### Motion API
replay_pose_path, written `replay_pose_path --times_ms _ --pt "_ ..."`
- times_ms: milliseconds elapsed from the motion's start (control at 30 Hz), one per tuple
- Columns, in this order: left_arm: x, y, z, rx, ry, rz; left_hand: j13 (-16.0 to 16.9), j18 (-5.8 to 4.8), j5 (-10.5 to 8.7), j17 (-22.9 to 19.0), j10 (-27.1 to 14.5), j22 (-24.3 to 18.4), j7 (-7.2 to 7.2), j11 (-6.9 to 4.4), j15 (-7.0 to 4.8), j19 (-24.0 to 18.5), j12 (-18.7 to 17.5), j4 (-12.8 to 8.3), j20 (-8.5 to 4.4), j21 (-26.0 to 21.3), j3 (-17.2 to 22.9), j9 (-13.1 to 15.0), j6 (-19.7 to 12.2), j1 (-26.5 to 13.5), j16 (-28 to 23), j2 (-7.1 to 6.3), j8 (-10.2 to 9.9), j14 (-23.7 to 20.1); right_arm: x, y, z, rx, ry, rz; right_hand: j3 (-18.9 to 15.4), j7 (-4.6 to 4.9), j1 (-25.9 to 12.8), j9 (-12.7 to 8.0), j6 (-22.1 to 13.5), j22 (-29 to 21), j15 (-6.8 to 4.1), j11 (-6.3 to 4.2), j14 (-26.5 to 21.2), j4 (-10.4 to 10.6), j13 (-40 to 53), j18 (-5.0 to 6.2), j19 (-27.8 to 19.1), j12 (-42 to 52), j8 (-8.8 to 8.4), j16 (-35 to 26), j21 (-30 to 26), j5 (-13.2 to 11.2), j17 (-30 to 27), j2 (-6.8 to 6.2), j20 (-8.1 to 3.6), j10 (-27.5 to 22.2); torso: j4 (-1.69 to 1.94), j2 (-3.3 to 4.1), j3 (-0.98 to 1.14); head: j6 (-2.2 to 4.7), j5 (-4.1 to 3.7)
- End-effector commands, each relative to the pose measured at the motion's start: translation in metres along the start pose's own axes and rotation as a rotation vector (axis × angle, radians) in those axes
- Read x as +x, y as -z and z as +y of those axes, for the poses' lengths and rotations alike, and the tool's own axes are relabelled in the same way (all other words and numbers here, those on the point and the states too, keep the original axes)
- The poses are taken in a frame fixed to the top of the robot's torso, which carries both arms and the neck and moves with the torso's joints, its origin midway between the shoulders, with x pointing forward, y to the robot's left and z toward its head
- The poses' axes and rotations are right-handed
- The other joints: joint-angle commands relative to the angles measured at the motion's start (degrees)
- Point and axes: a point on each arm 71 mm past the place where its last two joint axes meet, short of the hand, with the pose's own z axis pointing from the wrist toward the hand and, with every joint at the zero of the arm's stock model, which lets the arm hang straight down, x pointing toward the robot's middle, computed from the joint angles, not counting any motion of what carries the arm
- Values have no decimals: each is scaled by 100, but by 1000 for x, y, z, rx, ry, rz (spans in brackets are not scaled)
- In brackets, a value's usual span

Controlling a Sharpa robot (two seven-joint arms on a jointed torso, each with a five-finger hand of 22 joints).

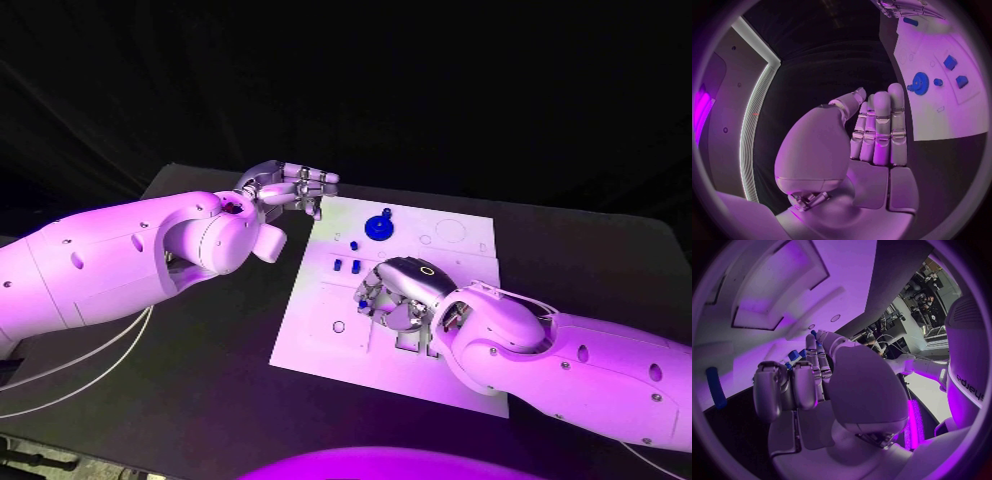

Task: Assemble the parts on the task board

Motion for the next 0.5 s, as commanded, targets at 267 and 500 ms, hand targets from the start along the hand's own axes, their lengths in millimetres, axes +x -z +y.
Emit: replay_pose_path --times_ms 267,500 --pt "2 0 -1 4 7 19 5 73 17 -5 -55 -5 9 -2 17 28 17 -28 -1 -25 7 -9 -37 24 -37 49 -28 -41 3 -1 -1 0 -3 39 18 -9 -72 10 46 1160 -43 7 245 5 -10 -62 188 -45 -11 24 24 27 -3 -22 -30 21 -3 2 1 -28 22" --pt "2 0 -1 4 7 19 5 73 17 -5 -55 -5 9 -2 17 28 17 -28 -1 -25 7 -9 -37 24 -37 49 -28 -41 4 -2 -2 1 -2 42 18 -9 -72 10 46 1160 -43 7 245 5 -10 -62 188 -45 -11 24 24 27 -3 -22 -30 21 -2 -1 2 -24 22"
